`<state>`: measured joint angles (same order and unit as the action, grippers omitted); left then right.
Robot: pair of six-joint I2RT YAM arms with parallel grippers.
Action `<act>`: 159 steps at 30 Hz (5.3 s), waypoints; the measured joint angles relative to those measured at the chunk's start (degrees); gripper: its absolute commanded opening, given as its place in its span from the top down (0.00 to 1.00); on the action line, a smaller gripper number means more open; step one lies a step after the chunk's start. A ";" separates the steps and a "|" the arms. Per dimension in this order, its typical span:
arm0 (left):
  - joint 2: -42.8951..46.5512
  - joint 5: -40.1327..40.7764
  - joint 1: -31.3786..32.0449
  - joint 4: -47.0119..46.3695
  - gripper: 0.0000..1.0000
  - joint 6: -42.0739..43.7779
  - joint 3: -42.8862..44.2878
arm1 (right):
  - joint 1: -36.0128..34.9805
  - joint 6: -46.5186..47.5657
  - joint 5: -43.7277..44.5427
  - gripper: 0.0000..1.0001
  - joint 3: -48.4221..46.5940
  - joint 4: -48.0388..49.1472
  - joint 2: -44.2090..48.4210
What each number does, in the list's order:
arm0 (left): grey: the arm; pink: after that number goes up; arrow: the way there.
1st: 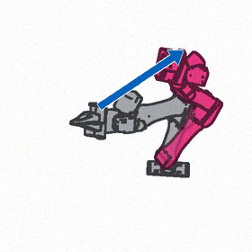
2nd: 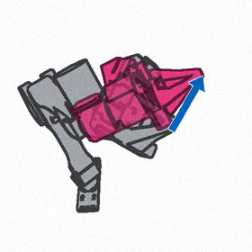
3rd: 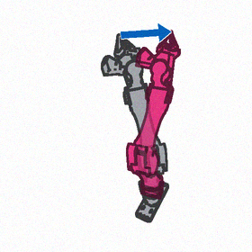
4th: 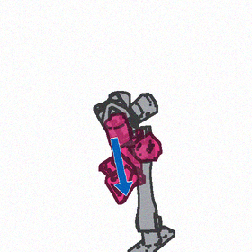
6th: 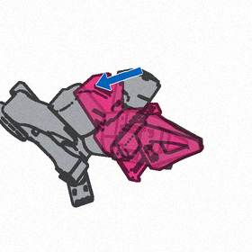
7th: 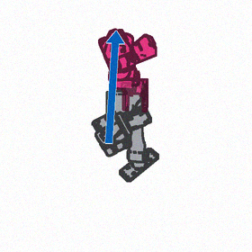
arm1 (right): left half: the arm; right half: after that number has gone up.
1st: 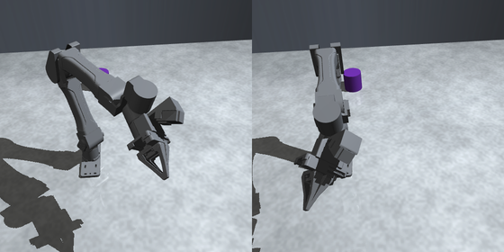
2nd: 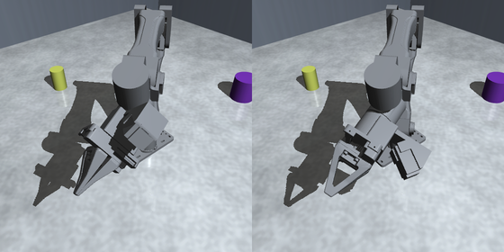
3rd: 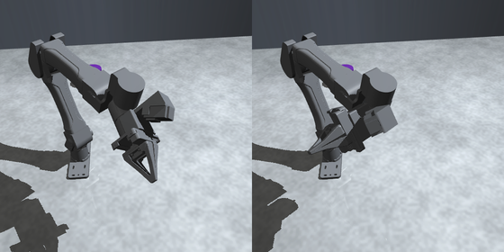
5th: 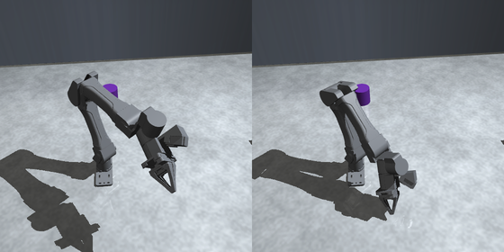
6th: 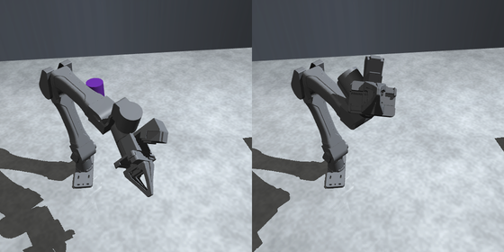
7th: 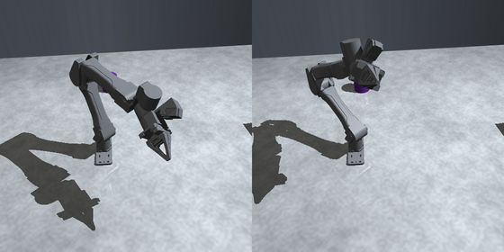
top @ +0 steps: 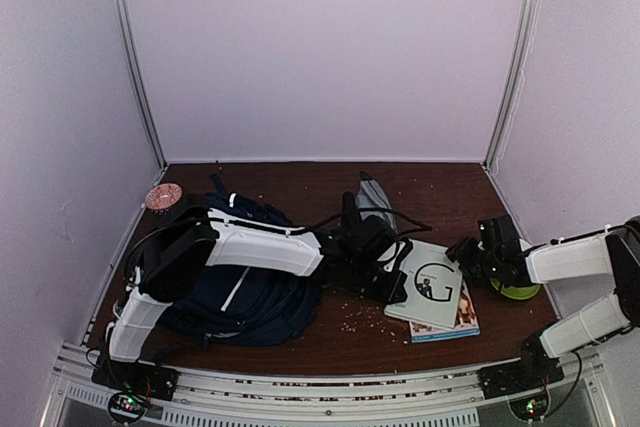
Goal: Pack the student bag
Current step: Pick up the book from the center of the board.
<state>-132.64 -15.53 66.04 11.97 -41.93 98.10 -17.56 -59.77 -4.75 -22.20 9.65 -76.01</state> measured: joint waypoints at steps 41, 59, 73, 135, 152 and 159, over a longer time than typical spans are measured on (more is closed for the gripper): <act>5.62 7.89 -0.59 5.44 0.19 0.24 -6.56 | 0.20 8.79 -12.79 0.39 4.17 -6.64 10.56; 4.15 -1.44 -1.57 -2.08 0.03 -8.76 -7.93 | -3.91 5.05 -15.23 0.45 8.07 0.52 9.94; 5.62 -9.44 -2.51 -25.18 0.37 -21.11 -17.90 | -6.32 0.11 -12.57 0.54 10.62 6.91 9.25; 50.84 38.27 1.31 -67.91 1.00 -10.86 -48.76 | -34.62 1.86 -9.81 0.11 -9.53 20.22 24.92; 56.02 39.95 0.83 -72.94 1.00 -20.87 -59.60 | -37.99 -2.67 -11.28 0.19 -25.68 36.20 1.33; 62.82 41.72 0.92 -72.43 1.00 -19.21 -61.37 | -39.76 -2.29 -10.64 0.18 -25.53 35.01 1.22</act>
<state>-69.82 26.20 66.96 -60.47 -61.14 36.73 -57.32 -62.06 -15.40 -47.72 44.66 -74.78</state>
